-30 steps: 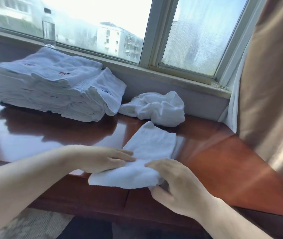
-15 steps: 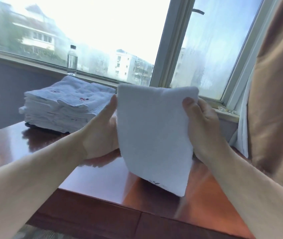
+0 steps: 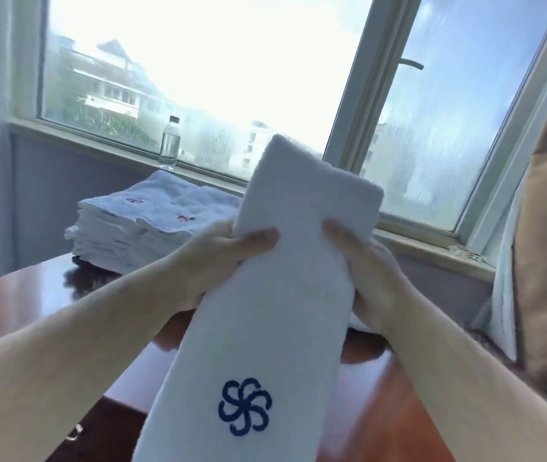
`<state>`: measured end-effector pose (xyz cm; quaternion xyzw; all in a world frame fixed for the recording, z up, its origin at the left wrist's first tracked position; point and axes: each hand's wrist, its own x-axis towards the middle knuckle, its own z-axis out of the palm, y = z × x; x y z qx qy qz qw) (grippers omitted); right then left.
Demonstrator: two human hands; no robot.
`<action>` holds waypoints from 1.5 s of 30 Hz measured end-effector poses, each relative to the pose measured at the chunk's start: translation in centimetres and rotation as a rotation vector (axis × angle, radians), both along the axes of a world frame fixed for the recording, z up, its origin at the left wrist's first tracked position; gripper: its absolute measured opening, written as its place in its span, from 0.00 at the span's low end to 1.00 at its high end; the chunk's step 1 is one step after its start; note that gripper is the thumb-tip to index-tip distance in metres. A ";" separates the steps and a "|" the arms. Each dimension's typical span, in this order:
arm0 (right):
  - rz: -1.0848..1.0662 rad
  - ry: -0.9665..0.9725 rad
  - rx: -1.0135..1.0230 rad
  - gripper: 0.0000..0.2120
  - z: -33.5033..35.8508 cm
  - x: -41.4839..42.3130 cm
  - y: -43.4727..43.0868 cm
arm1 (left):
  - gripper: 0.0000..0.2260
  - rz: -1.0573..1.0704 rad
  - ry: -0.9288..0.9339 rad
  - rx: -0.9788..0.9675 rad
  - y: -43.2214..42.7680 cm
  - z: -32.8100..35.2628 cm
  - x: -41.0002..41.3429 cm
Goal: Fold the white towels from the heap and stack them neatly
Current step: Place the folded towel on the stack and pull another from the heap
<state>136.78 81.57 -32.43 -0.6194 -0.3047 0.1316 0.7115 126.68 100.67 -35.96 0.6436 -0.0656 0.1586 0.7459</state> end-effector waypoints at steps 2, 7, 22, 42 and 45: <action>-0.027 0.048 -0.078 0.11 -3.6 0.8 0.8 | 0.19 0.017 0.073 0.007 0.9 -2.7 0.6; -0.096 0.015 -0.045 0.06 -6.9 2.8 3.3 | 0.19 0.019 0.161 -0.050 3.1 -7.4 2.1; -0.266 0.074 0.091 0.12 -3.9 16.0 11.5 | 0.18 0.048 0.232 0.101 8.9 -9.4 7.3; -0.596 -0.292 -0.924 0.35 -0.6 34.2 26.1 | 0.37 0.465 0.556 1.084 18.1 -0.7 20.6; -0.433 -0.505 -1.040 0.28 -4.0 34.2 27.7 | 0.30 0.480 0.454 1.367 17.2 -1.7 21.7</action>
